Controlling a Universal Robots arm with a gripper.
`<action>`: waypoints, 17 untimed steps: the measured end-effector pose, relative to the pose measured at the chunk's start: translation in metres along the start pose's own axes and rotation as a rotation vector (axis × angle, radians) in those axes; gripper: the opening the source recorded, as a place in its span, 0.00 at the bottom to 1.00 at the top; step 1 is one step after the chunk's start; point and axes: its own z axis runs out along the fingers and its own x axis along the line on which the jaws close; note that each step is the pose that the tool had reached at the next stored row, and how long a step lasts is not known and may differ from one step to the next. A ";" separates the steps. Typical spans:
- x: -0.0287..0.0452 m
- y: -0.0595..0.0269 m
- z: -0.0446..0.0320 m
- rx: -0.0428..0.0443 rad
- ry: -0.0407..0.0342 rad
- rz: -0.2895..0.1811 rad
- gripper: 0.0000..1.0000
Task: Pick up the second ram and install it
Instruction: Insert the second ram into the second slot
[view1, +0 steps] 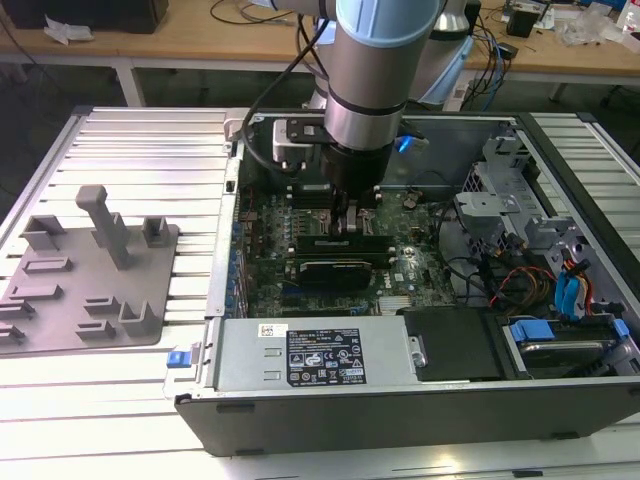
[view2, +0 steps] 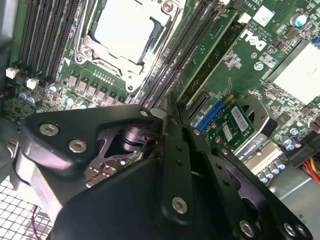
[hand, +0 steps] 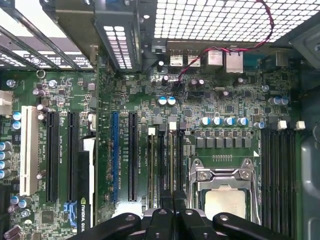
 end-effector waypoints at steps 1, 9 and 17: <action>0.0000 0.0000 0.0005 0.0000 -0.0003 0.000 0.09; -0.0004 -0.0001 0.0042 0.0007 -0.0016 0.013 0.09; -0.0014 0.0004 0.0073 0.0009 -0.0021 0.014 0.09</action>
